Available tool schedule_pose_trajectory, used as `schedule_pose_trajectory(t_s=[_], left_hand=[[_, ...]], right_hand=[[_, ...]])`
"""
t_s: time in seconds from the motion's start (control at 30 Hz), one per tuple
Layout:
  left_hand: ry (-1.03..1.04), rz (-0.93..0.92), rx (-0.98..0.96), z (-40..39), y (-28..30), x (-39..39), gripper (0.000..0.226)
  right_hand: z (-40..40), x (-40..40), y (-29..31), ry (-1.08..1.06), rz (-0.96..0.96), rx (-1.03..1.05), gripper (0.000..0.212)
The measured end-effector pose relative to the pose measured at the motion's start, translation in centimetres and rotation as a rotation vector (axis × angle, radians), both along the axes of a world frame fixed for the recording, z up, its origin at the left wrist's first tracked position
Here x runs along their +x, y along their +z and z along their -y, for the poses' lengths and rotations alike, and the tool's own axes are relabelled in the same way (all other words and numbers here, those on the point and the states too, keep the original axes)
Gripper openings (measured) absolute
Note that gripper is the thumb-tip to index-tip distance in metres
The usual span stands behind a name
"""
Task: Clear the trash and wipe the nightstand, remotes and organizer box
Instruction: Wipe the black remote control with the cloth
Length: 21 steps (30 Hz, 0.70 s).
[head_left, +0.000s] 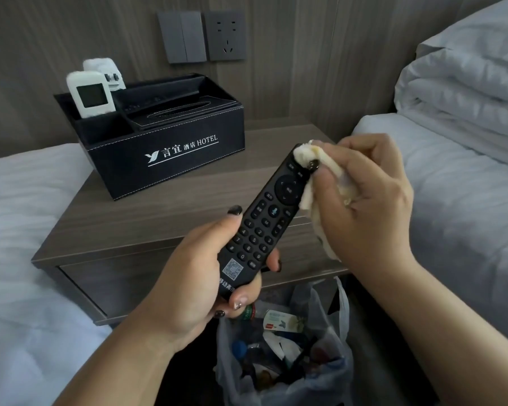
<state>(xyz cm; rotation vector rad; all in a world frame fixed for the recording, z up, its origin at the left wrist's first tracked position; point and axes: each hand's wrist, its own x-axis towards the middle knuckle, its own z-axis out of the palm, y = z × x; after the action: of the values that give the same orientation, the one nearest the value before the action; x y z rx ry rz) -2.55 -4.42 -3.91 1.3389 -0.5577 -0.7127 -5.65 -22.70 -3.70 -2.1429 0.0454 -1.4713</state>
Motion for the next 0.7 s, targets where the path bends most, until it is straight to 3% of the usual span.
schedule_pose_trajectory(t_s=[0.13,0.3,0.47,0.7], left_hand=[[-0.004,0.014,-0.003,-0.2,0.0,0.2,0.064],[-0.017,0.025,-0.01,0.3,-0.2,-0.1,0.062],[0.148,0.031,-0.058,0.8,-0.5,-0.3,0.044],[0.206,0.048,-0.034,1.0,0.1,-0.7,0.04]], right_hand=[[-0.5,-0.4,-0.3,0.024,0.018,-0.1,0.02],[0.5,0.1,0.2,-0.067,0.027,0.083,0.017],[-1.8,-0.4,-1.2,0.132,0.022,-0.03,0.022],[-3.2,-1.1,-1.4,0.265,0.008,-0.143,0.024]])
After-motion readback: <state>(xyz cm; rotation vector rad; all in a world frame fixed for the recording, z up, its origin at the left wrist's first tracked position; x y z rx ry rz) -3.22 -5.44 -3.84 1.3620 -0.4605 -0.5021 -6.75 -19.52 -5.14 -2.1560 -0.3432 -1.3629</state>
